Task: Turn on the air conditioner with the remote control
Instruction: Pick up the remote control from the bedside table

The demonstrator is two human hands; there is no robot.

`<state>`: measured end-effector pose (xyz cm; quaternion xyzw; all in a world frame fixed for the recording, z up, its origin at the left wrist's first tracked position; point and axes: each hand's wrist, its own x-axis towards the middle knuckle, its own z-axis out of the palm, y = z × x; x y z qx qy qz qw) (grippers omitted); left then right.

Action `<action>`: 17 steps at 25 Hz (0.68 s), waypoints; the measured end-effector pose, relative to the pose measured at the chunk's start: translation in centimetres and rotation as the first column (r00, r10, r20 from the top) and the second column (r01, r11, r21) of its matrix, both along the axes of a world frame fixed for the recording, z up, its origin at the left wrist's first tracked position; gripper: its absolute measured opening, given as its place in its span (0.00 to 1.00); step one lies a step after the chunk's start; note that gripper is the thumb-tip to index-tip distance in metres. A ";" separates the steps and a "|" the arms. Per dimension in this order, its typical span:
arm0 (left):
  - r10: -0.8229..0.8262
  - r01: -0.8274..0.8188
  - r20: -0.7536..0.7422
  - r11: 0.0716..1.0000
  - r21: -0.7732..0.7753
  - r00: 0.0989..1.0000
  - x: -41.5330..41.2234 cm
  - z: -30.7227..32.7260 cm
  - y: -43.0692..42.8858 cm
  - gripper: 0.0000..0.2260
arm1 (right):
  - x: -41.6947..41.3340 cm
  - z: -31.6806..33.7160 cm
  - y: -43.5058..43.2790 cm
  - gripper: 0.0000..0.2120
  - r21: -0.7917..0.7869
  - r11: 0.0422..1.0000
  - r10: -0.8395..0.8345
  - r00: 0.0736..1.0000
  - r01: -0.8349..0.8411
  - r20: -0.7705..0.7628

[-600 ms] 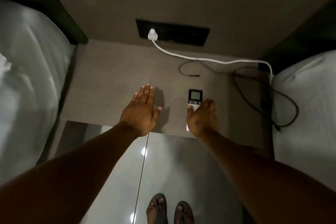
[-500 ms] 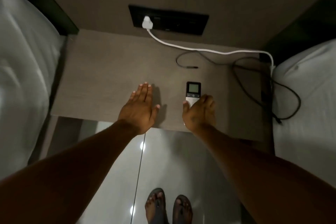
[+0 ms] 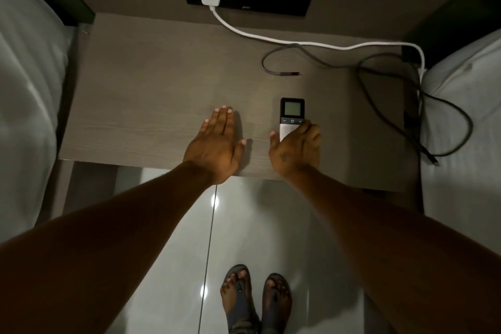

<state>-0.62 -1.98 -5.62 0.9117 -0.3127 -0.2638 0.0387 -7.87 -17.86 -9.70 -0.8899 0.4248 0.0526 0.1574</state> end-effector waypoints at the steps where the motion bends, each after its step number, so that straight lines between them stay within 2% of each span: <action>1: 0.001 -0.001 0.001 1.000 -0.002 1.000 0.0 -0.2 -0.1 0.32 | 0.1 -0.2 0.0 0.40 -0.010 1.000 -0.003 1.000 0.003 -0.013; 5: -0.001 0.001 0.002 1.000 -0.001 1.000 0.0 -0.1 0.0 0.32 | 0.3 -0.2 0.0 0.37 -0.003 1.000 -0.011 0.999 0.011 -0.033; 9: -0.007 0.007 0.043 1.000 -0.007 0.999 0.9 2.6 0.2 0.32 | 0.4 2.9 -0.3 0.36 -0.019 0.999 -0.028 0.999 0.027 -0.016; 12: 0.009 -0.006 0.108 1.000 -0.028 0.994 3.6 8.6 0.0 0.32 | 2.4 9.5 -0.8 0.34 -0.066 0.998 -0.009 0.998 0.013 0.065; 17: 0.089 -0.029 0.323 0.982 -0.187 0.942 9.4 26.1 0.1 0.32 | 9.2 27.9 -2.8 0.32 -0.214 0.977 0.060 0.977 -0.015 0.206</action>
